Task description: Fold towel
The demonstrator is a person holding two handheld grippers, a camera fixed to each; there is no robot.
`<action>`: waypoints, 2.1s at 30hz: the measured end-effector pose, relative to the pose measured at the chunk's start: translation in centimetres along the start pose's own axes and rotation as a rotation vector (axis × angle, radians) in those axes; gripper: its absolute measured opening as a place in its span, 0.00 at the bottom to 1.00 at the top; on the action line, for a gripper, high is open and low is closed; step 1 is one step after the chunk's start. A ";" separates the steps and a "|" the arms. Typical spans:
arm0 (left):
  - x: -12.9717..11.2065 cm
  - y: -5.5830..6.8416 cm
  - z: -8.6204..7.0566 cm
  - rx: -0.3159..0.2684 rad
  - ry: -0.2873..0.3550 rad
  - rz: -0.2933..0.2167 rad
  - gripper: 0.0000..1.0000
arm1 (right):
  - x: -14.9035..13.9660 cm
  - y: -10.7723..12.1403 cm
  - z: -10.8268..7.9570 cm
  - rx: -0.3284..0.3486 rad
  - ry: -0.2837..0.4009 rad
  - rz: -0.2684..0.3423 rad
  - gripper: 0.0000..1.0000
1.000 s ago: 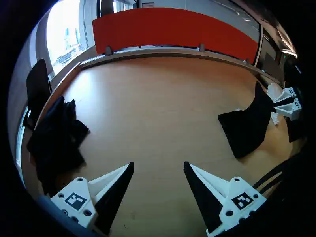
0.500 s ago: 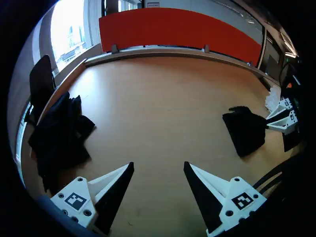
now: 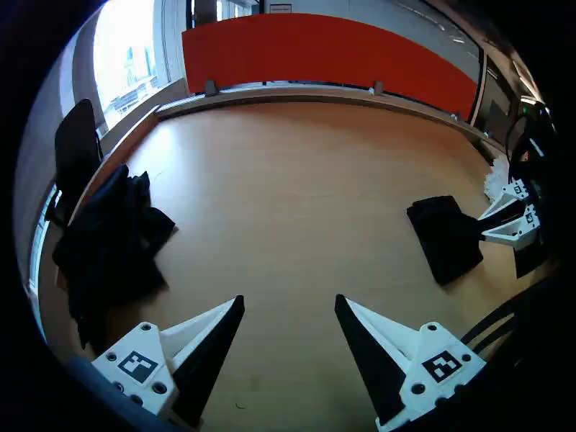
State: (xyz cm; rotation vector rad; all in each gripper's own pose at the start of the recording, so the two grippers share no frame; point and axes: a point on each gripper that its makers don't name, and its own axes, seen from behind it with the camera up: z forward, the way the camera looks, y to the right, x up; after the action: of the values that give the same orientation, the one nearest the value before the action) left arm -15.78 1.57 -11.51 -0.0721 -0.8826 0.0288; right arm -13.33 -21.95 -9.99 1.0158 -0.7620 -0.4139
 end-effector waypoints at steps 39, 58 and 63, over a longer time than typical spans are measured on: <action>0.1 0.3 -0.1 -0.002 -0.002 0.008 0.93 | -7.2 1.6 -1.8 -0.078 -0.102 0.062 0.79; -0.1 0.5 -0.1 -0.002 -0.003 0.009 0.94 | -11.5 1.9 -2.8 -0.097 -0.184 0.075 0.78; -0.2 0.6 -0.1 -0.002 -0.004 0.008 0.93 | -12.0 1.7 -2.9 -0.096 -0.200 0.073 0.74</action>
State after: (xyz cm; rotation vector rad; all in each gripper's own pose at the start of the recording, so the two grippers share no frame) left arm -15.77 2.13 -11.77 -0.0777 -0.8861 0.0353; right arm -19.32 -11.76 -13.86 0.8624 -0.9466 -0.4893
